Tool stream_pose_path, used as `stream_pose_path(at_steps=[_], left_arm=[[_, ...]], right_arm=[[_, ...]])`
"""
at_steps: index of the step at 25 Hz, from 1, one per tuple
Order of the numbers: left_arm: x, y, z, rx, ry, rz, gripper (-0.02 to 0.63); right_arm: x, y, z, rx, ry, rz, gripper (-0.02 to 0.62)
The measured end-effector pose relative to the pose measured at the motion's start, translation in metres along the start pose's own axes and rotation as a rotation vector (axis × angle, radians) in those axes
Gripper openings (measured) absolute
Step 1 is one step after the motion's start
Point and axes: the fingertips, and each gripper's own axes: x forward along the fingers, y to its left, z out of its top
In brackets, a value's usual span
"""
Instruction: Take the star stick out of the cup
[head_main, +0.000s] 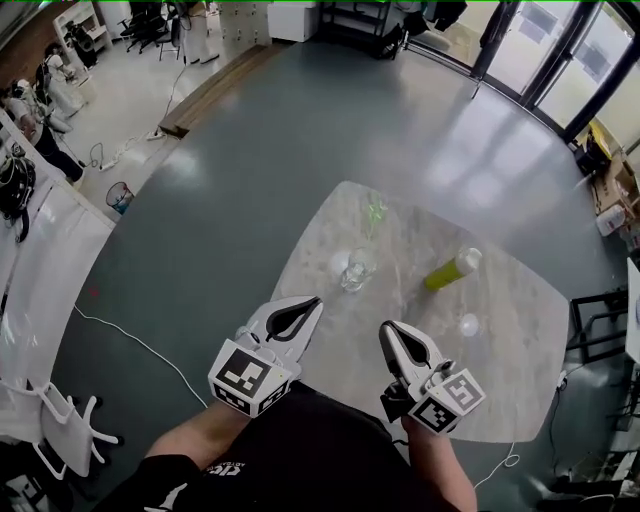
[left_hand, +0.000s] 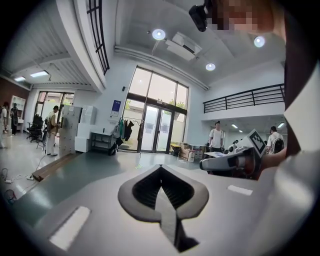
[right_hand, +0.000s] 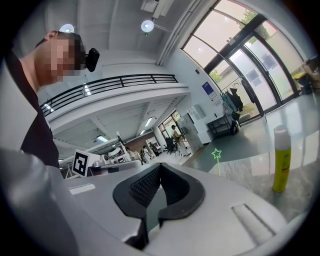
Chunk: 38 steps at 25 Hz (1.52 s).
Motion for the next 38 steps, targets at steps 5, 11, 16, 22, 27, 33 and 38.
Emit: stream_pose_path(at_steps=[5,11,16,22,27,33,38], left_arm=[[0.034,0.018,-0.010,-0.020,0.035,-0.063,0.002],[0.071,0.024,-0.025,-0.081,0.066,-0.081,0.003],[0.096,0.030,-0.027,-0.052,0.060,-0.028,0.006],[0.131,0.034,-0.035,-0.020,0.079,-0.031,0.063],[0.156,0.042,-0.063,-0.030,0.113,-0.006,0.121],[0.184,0.042,-0.106,-0.062,0.133,-0.063,0.164],[0.205,0.050,-0.130,-0.078,0.160,-0.069,0.199]], right_arm=[[0.008,-0.018,-0.007,0.043,0.011,-0.060,0.014],[0.009,-0.043,-0.019,0.108,0.029,-0.072,0.014],[0.019,-0.062,-0.032,0.124,0.075,-0.034,0.014],[0.029,-0.087,-0.041,0.121,0.101,-0.015,0.014],[0.038,-0.103,-0.058,0.123,0.147,0.007,0.014],[0.045,-0.113,-0.084,0.165,0.194,0.034,0.014],[0.044,-0.122,-0.104,0.204,0.226,0.036,0.014]])
